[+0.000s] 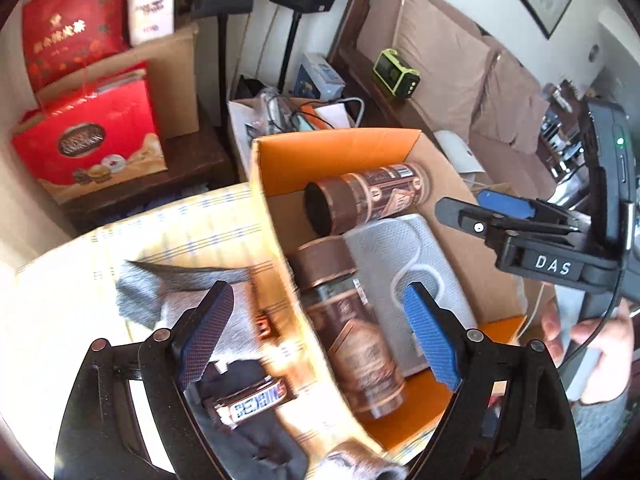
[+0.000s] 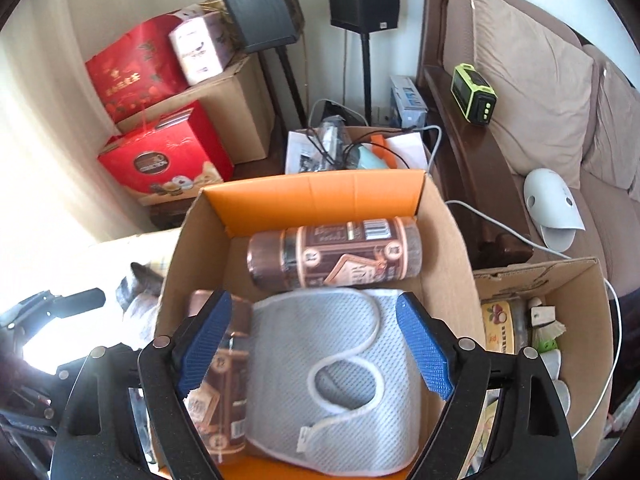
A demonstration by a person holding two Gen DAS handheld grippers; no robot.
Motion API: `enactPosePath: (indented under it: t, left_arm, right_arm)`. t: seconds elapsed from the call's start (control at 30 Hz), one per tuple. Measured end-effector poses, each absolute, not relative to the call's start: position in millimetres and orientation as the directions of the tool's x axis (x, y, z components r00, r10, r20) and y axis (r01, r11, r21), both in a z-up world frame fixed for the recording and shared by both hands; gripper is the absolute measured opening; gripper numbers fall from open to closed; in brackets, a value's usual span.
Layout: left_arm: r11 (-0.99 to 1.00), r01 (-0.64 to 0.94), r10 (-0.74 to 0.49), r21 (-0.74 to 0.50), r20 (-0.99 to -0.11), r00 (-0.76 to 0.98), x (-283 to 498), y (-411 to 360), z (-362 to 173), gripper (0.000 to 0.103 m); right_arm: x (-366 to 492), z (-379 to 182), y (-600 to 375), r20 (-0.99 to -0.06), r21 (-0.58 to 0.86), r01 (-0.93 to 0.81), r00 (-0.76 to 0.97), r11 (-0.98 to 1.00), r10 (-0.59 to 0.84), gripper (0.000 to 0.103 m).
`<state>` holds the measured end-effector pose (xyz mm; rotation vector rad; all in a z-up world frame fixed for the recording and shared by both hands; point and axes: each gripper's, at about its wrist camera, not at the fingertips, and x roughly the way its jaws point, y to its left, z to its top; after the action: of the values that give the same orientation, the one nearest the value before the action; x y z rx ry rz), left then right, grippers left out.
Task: Organize objects
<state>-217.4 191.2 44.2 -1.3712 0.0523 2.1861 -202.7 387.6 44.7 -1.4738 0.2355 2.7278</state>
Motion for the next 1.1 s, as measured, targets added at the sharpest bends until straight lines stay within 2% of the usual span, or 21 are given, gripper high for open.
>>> enactPosePath:
  t: [0.27,0.67,0.93,0.97,1.0,1.03,1.1]
  left_arm:
    - [-0.871,-0.437,0.409,-0.225,-0.824,-0.392,-178.5,134.8,51.8,0.086]
    - [-0.910,-0.369,0.355,-0.191,-0.818,-0.453,-138.1,74.0,35.4,0.086]
    - [-0.926,-0.333,0.335,-0.178,-0.792,-0.510,-118.0,48.4,30.0,0.086]
    - [-0.927,-0.330,0.335,-0.178,-0.788,-0.516,-115.0,46.4,29.2,0.089]
    - [-0.927,-0.329,0.336,-0.179,-0.783,-0.524,-111.2,44.6,28.6,0.099]
    - [-0.927,-0.328,0.339,-0.179,-0.774,-0.535,-106.9,42.9,28.4,0.103]
    - [-0.930,-0.326,0.333,-0.170,-0.766,-0.550,-99.1,41.4,27.7,0.103]
  right_arm:
    - [-164.7,53.9,354.6,-0.802,0.167,-0.041,-0.586,-0.985,-0.112,0.086]
    - [-102.3,59.0,300.6,-0.752,0.175,0.062,-0.636,-0.983,-0.174,0.086]
    - [-68.1,45.4,276.4,-0.729,0.135,0.078,-0.668,-0.988,-0.152,0.087]
    - [-64.9,43.0,274.7,-0.726,0.129,0.073,-0.672,-0.989,-0.144,0.087]
    - [-61.8,41.0,273.5,-0.724,0.124,0.071,-0.675,-0.990,-0.139,0.087]
    - [-59.3,39.1,273.3,-0.723,0.119,0.068,-0.678,-0.991,-0.133,0.087]
    - [-54.0,36.0,271.4,-0.717,0.105,0.055,-0.688,-0.993,-0.114,0.091]
